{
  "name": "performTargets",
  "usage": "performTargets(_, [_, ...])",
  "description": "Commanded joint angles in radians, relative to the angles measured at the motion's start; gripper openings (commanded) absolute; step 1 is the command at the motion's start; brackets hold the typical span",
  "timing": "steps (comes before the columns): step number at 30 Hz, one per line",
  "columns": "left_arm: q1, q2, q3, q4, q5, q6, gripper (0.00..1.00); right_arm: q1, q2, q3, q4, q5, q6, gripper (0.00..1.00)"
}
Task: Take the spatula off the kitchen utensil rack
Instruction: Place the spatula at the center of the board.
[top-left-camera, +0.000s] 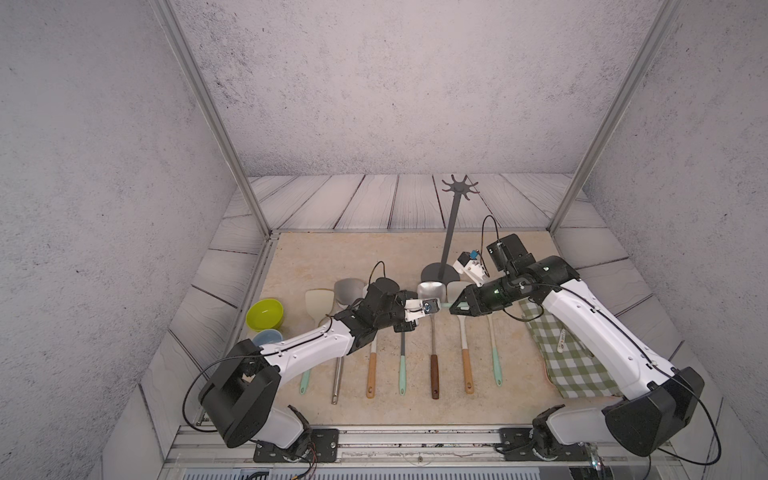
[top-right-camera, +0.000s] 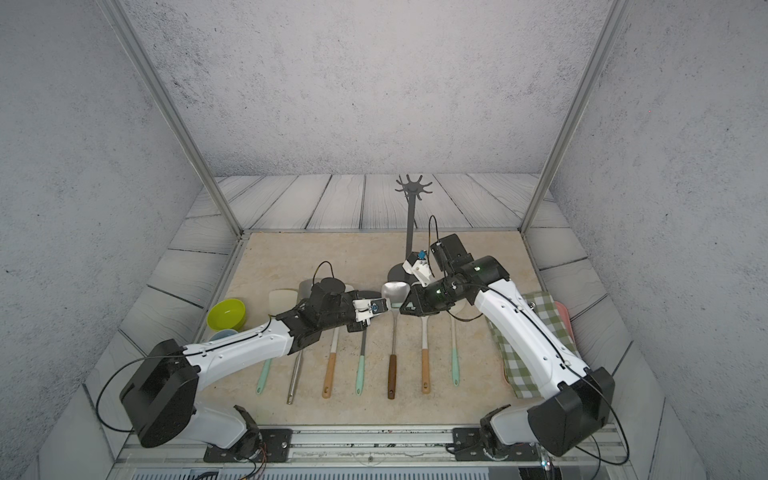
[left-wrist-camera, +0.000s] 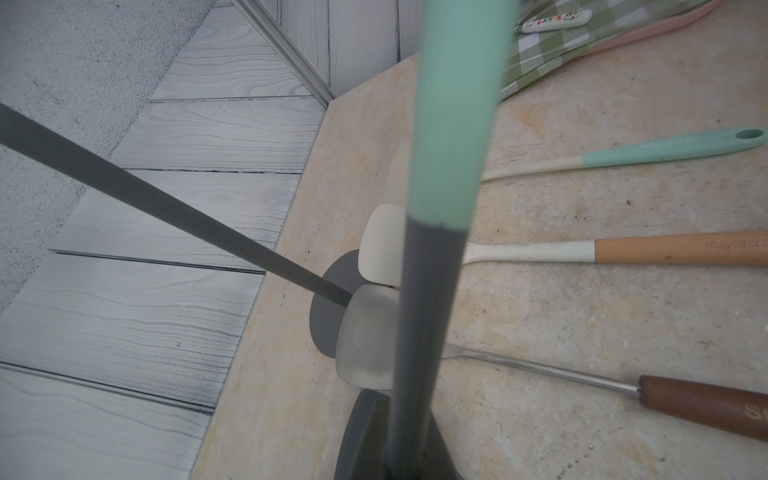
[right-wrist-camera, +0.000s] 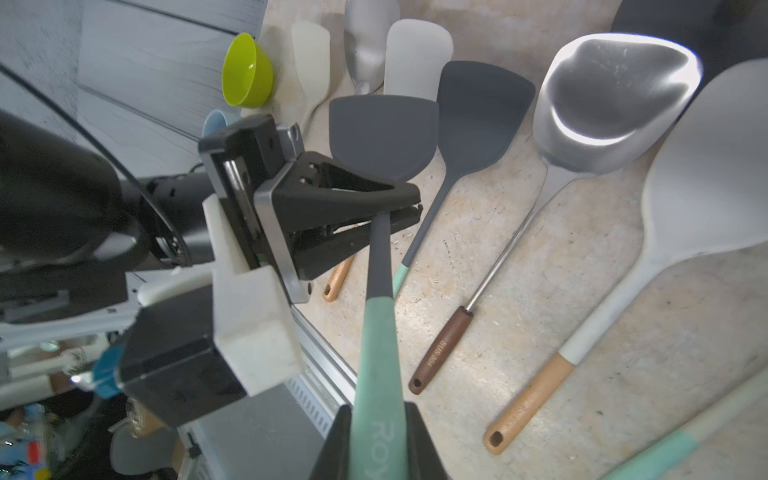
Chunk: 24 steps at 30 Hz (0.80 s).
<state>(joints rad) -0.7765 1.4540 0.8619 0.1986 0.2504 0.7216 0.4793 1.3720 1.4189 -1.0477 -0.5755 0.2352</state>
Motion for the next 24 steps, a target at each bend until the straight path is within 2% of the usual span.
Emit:
performTargets(1, [-0.006,-0.005,0.034,0.025,0.000,-0.016,0.10,0.009,-0.039,-0.012,0.023,0.034,0.007,0.00])
performTargets(5, [-0.005,-0.035,0.013,0.068,-0.011,-0.063,0.40,0.009,-0.095,-0.050,0.075,0.096,0.032,0.00])
performTargets(7, [-0.004,-0.056,0.006,0.084,-0.027,-0.092,0.56,0.010,-0.130,-0.068,0.089,0.166,0.045,0.00])
performTargets(10, [-0.001,-0.102,0.013,0.063,-0.041,-0.150,0.65,0.007,-0.209,-0.121,0.129,0.293,0.062,0.00])
performTargets(11, [0.000,-0.123,0.019,0.052,-0.043,-0.184,0.88,0.007,-0.243,-0.145,0.144,0.345,0.066,0.00])
performTargets(12, [0.002,-0.145,0.025,0.035,-0.037,-0.211,0.99,0.007,-0.274,-0.162,0.155,0.390,0.067,0.00])
performTargets(16, [0.002,-0.236,0.062,-0.041,-0.076,-0.375,0.99,0.007,-0.387,-0.244,0.196,0.602,0.079,0.00])
performTargets(21, [0.000,-0.385,0.032,-0.066,-0.162,-0.705,0.99,-0.001,-0.510,-0.358,0.279,0.841,0.074,0.00])
performTargets(24, [-0.001,-0.450,0.017,-0.167,-0.227,-0.879,0.99,-0.033,-0.531,-0.410,0.303,0.931,0.069,0.00])
